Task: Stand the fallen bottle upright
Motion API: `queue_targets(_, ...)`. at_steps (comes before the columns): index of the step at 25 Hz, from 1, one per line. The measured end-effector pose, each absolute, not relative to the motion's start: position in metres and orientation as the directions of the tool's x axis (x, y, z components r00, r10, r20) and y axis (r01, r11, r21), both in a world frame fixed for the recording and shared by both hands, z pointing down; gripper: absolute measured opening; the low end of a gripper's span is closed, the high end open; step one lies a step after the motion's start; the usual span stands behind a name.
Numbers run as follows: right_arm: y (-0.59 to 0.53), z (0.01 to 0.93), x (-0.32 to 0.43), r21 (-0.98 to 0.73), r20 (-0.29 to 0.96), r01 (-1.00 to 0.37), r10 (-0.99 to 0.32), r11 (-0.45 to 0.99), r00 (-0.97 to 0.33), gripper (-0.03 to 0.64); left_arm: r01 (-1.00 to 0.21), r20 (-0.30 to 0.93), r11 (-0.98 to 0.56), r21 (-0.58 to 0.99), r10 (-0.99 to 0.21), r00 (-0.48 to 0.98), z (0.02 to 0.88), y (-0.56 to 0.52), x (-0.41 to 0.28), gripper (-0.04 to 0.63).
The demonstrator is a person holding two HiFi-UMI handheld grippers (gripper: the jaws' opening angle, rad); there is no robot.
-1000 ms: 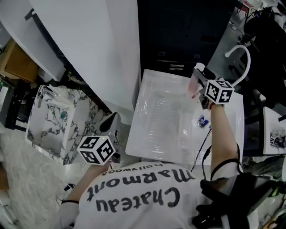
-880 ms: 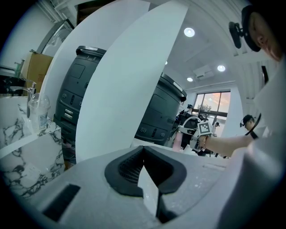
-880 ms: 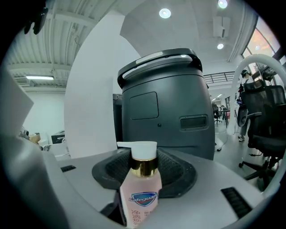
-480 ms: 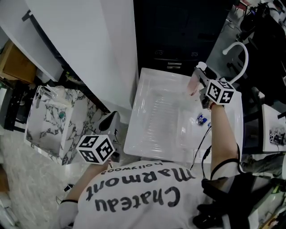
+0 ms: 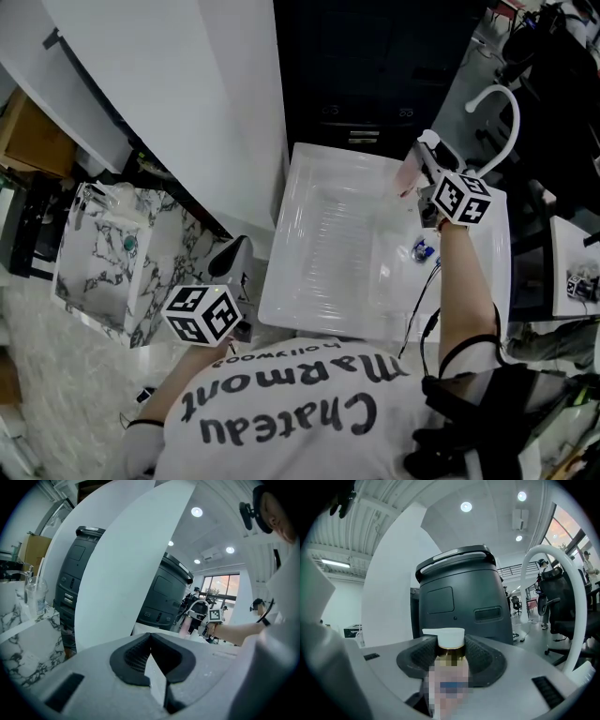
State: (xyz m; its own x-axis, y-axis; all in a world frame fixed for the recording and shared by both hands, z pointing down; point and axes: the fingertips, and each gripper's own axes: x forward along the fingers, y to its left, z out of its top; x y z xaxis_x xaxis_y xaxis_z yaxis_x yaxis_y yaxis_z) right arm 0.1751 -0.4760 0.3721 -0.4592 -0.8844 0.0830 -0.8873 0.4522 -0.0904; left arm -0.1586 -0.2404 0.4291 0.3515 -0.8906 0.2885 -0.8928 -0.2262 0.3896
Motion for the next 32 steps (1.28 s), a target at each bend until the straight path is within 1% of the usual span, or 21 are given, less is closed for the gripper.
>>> queue_targets(10, -0.476, 0.371, 0.185, -0.088, 0.038, -0.910, -0.912, 0.405, -0.409, 0.172, -0.896, 0.297, -0.222, 0.385, -0.889, 0.348, 0.432, -0.241, -0.158, 0.014)
queue_targets(25, -0.480, 0.368, 0.204, -0.156, -0.029, -0.966, -0.979, 0.204, -0.202, 0.172, -0.900, 0.303, -0.213, 0.382, -0.891, 0.339, 0.432, -0.241, -0.161, 0.014)
queue_targets(32, -0.475, 0.370, 0.197, -0.126, -0.041, -0.978, -0.986, 0.167, -0.163, 0.172, -0.898, 0.300, -0.210, 0.386, -0.892, 0.337, 0.434, -0.239, -0.162, 0.014)
